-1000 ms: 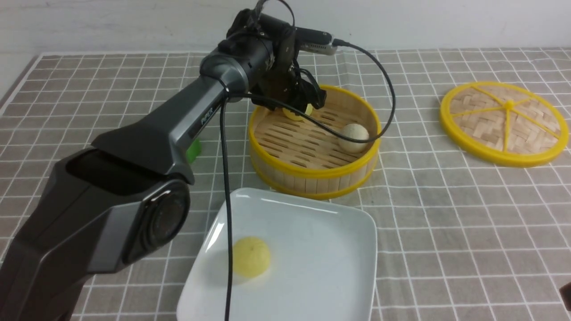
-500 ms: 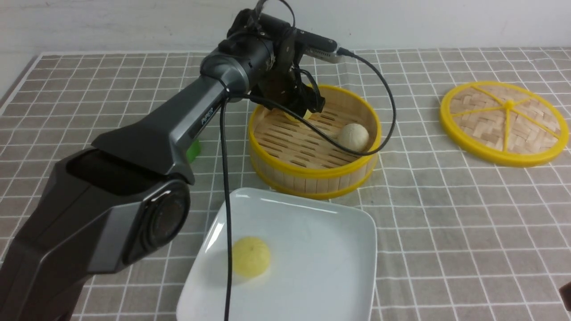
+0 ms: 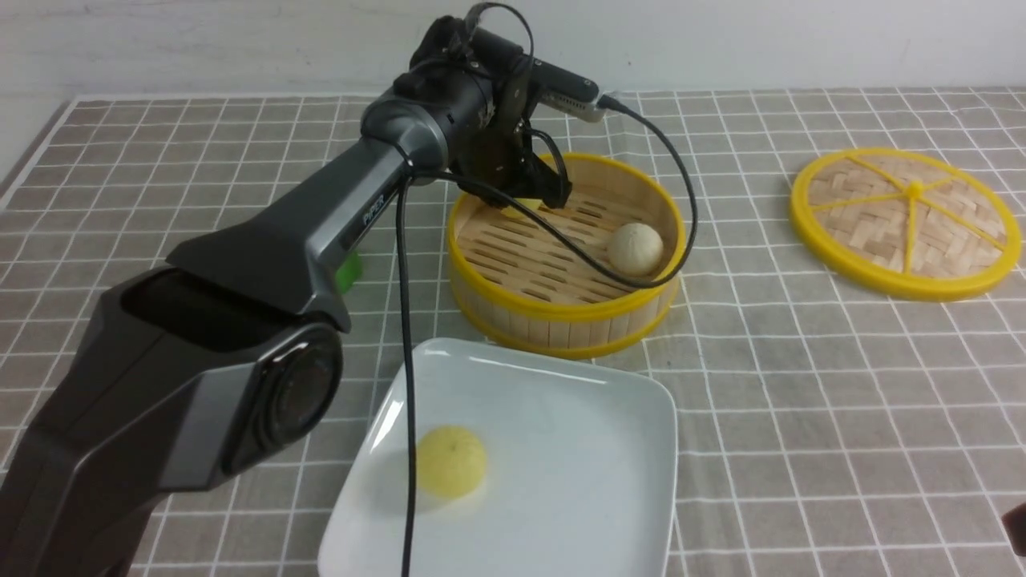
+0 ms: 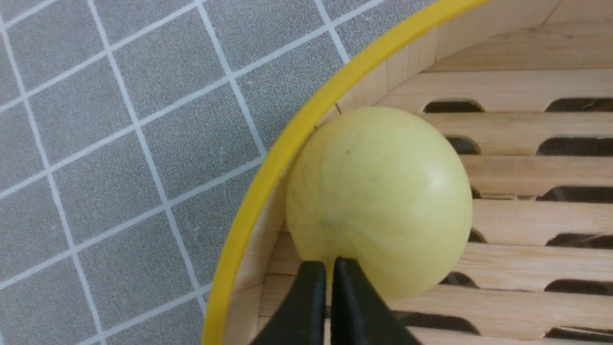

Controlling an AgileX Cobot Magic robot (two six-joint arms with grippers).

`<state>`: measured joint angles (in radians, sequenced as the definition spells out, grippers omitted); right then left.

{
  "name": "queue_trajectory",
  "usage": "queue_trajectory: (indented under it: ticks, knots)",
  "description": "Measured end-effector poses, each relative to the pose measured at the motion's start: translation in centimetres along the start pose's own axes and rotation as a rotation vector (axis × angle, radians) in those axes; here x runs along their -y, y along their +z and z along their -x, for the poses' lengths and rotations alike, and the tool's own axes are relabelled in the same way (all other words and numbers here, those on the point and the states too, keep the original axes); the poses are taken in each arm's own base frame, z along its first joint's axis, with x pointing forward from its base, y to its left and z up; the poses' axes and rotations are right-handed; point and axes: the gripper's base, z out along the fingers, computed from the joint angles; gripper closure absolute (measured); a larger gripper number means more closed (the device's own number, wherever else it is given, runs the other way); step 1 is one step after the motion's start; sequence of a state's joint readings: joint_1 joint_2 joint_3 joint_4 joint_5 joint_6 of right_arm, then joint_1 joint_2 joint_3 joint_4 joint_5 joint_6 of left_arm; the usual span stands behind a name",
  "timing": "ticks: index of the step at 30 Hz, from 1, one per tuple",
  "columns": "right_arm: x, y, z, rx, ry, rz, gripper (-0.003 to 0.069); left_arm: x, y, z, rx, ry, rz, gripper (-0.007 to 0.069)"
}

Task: Put the steamed buns into the plate on the grey tablecloth.
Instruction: 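Reach into the bamboo steamer and grasp a bun with the left gripper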

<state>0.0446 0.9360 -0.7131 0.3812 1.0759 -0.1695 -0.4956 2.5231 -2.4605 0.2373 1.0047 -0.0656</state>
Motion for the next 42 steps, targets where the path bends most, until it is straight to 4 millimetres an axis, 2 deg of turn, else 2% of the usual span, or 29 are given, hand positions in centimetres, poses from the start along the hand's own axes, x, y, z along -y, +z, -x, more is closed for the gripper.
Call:
queue_trajectory:
  ticks: [3, 14, 21, 24, 30, 34, 36, 38, 40, 42]
  knots:
    - [0.0, 0.0, 0.0, 0.0, 0.0, 0.0, 0.0561, -0.1, -0.4, 0.1, -0.008, -0.005, 0.002, 0.062]
    - [0.0, 0.0, 0.0, 0.002, -0.013, 0.0, 0.0551, -0.7, -3.8, 1.3, -0.036, -0.052, -0.015, 0.062]
    - [0.0, 0.0, 0.1, 0.015, -0.016, -0.003, 0.0545, -0.3, -4.1, 1.6, -0.019, -0.121, -0.065, 0.0608]
    - [0.0, 0.0, 0.2, 0.017, -0.016, -0.003, 0.0543, 0.0, -4.1, 1.8, -0.002, -0.19, -0.103, 0.058]
    - [-0.1, 0.0, 0.2, 0.021, -0.011, 0.007, 0.0536, -0.2, -4.1, 1.7, -0.031, -0.303, -0.226, 0.0459]
    - [-0.1, 0.0, 0.3, 0.028, -0.009, 0.013, 0.0532, -2.0, -4.1, 1.3, -0.076, -0.345, -0.405, 0.0441]
    - [-0.2, 0.0, 0.3, 0.032, -0.007, 0.016, 0.0531, -4.5, -4.6, 1.3, -0.046, -0.384, -0.506, 0.0448]
    - [-0.1, 0.0, 0.3, 0.034, -0.007, 0.015, 0.0529, -7.3, -5.3, 1.4, 0.006, -0.441, -0.616, 0.0507]
    - [-0.1, 0.0, 0.3, 0.033, -0.007, 0.015, 0.0529, -9.8, -5.5, 1.1, 0.04, -0.48, -0.647, 0.0576]
    - [-0.2, 0.0, 0.3, 0.031, -0.007, 0.016, 0.0527, -11.6, -5.4, 0.7, 0.063, -0.504, -0.661, 0.061]
